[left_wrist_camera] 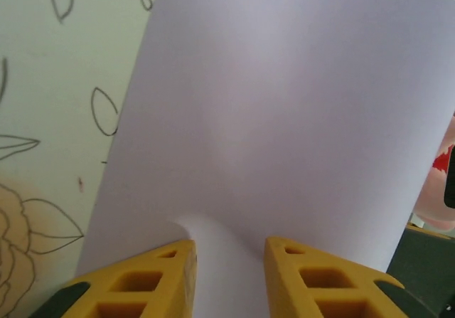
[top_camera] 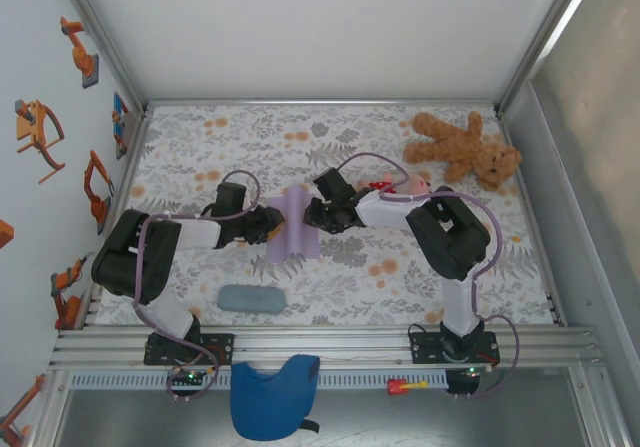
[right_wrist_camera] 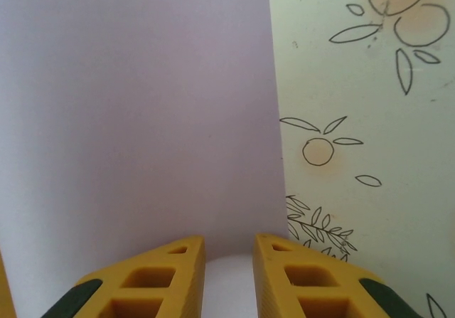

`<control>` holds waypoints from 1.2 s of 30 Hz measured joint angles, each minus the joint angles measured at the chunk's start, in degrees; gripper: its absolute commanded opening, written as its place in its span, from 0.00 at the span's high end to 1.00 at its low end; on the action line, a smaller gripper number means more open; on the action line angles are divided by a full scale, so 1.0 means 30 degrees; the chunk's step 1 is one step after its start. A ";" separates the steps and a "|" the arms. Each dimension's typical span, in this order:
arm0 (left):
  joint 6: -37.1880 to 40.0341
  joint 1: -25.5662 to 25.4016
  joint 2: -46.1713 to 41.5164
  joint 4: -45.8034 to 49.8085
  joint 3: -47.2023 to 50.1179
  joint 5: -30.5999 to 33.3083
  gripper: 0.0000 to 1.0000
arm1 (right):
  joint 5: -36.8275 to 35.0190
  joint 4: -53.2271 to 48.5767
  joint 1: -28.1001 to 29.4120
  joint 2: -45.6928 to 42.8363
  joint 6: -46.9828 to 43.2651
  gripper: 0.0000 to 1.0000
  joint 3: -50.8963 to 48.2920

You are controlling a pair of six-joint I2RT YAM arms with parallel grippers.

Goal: Fold a paper plane with a square sheet of paper (pick it up from the middle)

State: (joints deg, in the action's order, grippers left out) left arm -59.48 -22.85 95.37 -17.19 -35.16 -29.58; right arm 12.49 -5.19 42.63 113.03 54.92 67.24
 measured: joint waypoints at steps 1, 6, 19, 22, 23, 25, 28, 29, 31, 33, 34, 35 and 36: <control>0.0000 0.0000 -0.0029 -0.0211 0.0073 -0.0036 0.59 | 0.0036 0.0007 -0.0015 0.0000 0.0000 0.76 0.0000; 0.0007 0.0000 -0.0357 -0.1763 0.0678 -0.0313 0.37 | 0.0058 0.0015 -0.0022 0.0000 0.0000 0.75 0.0000; 0.0393 -0.0007 -0.0984 -0.2980 0.1202 -0.0663 0.22 | 0.0925 0.0568 -0.0080 0.0204 0.0007 0.77 0.0000; 0.0721 -0.0015 -0.0984 -0.2368 0.0984 -0.0656 0.25 | 0.1632 0.1297 -0.0073 0.0495 0.0117 0.78 0.0000; 0.0831 -0.0015 -0.0984 -0.2157 0.0918 -0.0641 0.26 | 0.1821 0.1501 -0.0073 0.0583 0.0175 0.79 0.0000; 0.1020 -0.0015 -0.0976 -0.1654 0.0750 -0.0597 0.28 | 0.2208 0.1938 -0.0073 0.0765 0.0284 0.79 0.0000; 0.1282 -0.0015 -0.0933 -0.0984 0.0510 -0.0554 0.31 | 0.2834 0.2572 -0.0073 0.1035 0.0379 0.80 0.0007; 0.1362 -0.0015 -0.0918 -0.0721 0.0401 -0.0510 0.31 | 0.3002 0.2732 -0.0073 0.1100 0.0423 0.80 0.0007; 0.1537 -0.0015 -0.0911 -0.0255 0.0219 -0.0437 0.32 | 0.3271 0.2994 -0.0073 0.1188 0.0474 0.80 0.0007; 0.1756 -0.0015 -0.0903 0.0284 0.0036 -0.0342 0.35 | 0.3504 0.3075 -0.0073 0.1224 0.0510 0.80 0.0007; 0.1880 -0.0015 -0.0903 0.0568 -0.0051 -0.0291 0.38 | 0.3563 0.3075 -0.0073 0.1224 0.0510 0.80 0.0007; 0.2018 -0.0015 -0.0903 0.0867 -0.0146 -0.0233 0.40 | 0.3636 0.3082 -0.0073 0.1224 0.0517 0.80 0.0007; 0.2157 -0.0015 -0.0889 0.1180 -0.0219 -0.0146 0.44 | 0.3701 0.3082 -0.0073 0.1224 0.0517 0.80 0.0007</control>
State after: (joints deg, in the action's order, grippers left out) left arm -53.01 -22.90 92.71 -13.65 -35.81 -30.02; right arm 23.59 4.05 42.41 116.71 56.47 67.26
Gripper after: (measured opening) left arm 0.610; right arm 0.200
